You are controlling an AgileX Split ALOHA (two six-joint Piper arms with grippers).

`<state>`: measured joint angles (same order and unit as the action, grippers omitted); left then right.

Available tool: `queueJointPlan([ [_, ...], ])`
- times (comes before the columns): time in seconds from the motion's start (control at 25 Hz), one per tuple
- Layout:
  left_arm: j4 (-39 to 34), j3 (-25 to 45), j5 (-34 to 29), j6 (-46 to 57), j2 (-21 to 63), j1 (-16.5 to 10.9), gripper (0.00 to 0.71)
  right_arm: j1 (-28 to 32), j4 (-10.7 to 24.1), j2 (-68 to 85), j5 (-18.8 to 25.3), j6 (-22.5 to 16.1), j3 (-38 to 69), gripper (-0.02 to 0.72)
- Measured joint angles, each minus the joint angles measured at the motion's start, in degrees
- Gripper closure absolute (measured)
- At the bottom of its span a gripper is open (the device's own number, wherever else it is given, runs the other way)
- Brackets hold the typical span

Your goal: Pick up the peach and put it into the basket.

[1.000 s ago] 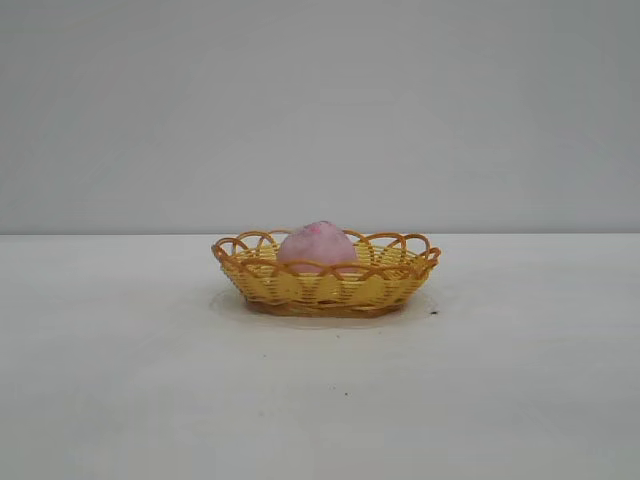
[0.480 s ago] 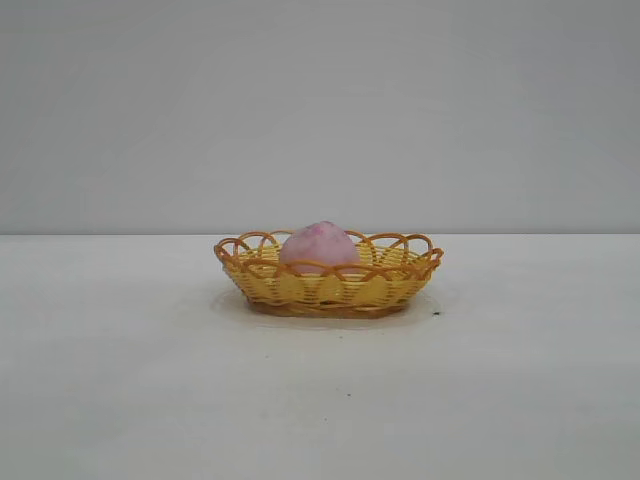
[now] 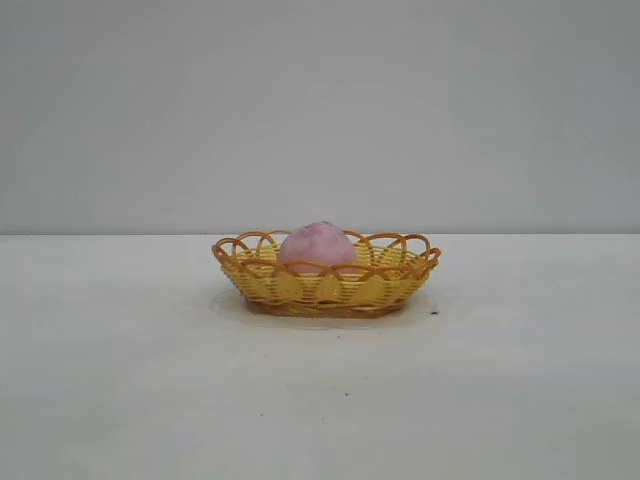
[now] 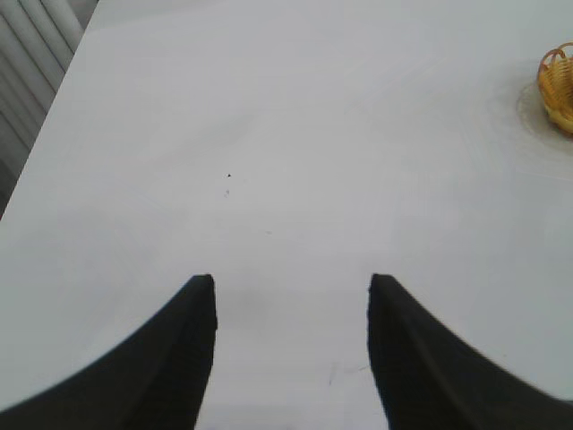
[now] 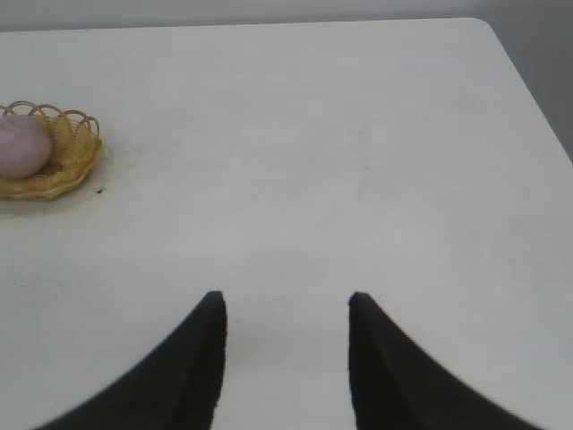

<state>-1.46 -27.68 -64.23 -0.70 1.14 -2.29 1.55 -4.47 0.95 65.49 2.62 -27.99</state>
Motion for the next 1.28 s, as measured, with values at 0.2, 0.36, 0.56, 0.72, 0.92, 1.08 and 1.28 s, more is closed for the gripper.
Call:
queueJointPlan([
  [0.2, 0.00, 0.00, 0.00, 0.00, 0.00, 0.00, 0.376, 0.00, 0.00, 0.00, 0.00, 0.00, 0.00, 0.387],
  [0.36, 0.00, 0.00, 0.00, 0.00, 0.00, 0.00, 0.376, 0.00, 0.00, 0.00, 0.00, 0.00, 0.00, 0.492],
  [0.56, 0.00, 0.00, 0.00, 0.00, 0.00, 0.00, 0.376, 0.00, 0.00, 0.00, 0.00, 0.00, 0.00, 0.496],
  [0.72, 0.00, 0.00, 0.00, -0.10, 0.00, 0.00, 0.376, 0.00, 0.00, 0.00, 0.00, 0.00, 0.00, 0.496],
  [0.92, 0.00, 0.00, 0.00, -0.10, 0.00, 0.00, 0.376, 0.00, 0.00, 0.00, 0.00, 0.00, 0.00, 0.496],
  [1.08, 0.00, 0.00, 0.00, -0.10, 0.00, 0.00, 0.376, 0.00, 0.00, 0.00, 0.00, 0.00, 0.00, 0.496],
  [1.28, 0.00, 0.00, 0.00, -0.10, 0.00, 0.00, 0.376, 0.00, 0.00, 0.00, 0.00, 0.00, 0.00, 0.496],
])
